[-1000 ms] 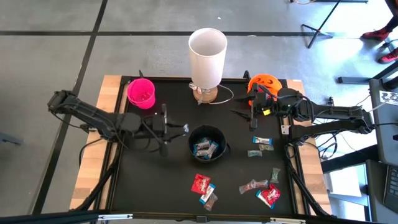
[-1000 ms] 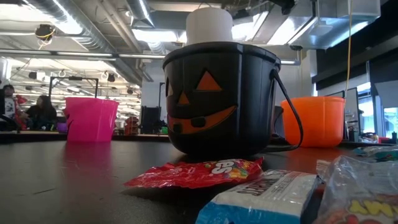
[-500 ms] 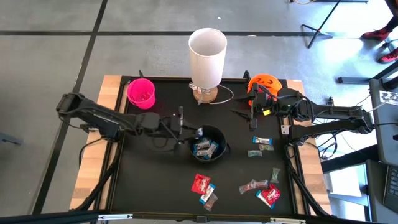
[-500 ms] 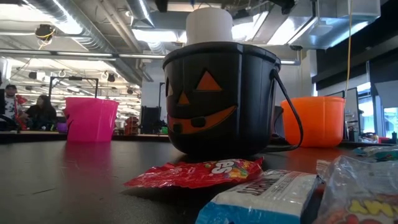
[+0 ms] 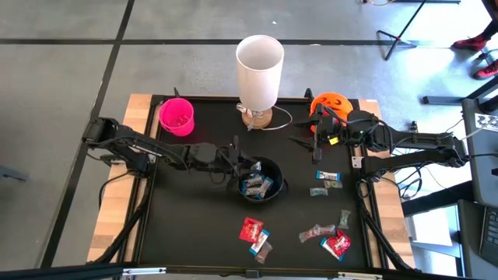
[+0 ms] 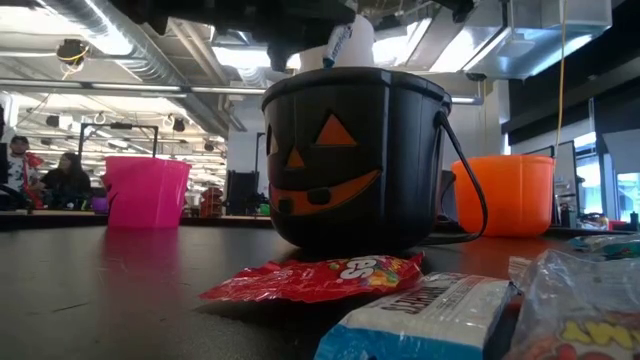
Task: Sort candy
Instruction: Put the white chocolate into the black bucket, then put the blue gummy into the pink bucket
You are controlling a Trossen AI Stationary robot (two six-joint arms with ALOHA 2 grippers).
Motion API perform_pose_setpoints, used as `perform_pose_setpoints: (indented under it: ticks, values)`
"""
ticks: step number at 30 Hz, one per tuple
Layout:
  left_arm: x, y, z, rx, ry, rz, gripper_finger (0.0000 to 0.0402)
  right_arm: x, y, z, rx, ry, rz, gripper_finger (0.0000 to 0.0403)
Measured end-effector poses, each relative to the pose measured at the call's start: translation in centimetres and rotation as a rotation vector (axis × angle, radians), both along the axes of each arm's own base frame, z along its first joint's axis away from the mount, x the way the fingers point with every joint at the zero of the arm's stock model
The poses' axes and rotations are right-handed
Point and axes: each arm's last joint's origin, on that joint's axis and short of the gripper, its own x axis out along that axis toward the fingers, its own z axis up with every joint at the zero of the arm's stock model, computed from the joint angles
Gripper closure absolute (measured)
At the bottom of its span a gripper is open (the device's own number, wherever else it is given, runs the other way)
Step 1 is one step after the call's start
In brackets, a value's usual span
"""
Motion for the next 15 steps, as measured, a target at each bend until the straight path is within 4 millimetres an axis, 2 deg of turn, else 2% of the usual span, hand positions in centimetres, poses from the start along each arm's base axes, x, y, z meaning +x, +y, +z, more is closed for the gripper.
perform_pose_setpoints:
  ticks: [8, 15]
  values:
    - [0.00, -0.02, 0.05, -0.002, -0.004, -0.011, 0.0213, 0.00, 0.00, 0.00, -0.003, 0.000, 0.000, 0.0194]
    - [-0.56, 0.04, 1.01, 0.002, -0.026, -0.008, 0.0204, -0.36, 0.04, 0.43, -0.009, -0.031, 0.001, 0.0194]
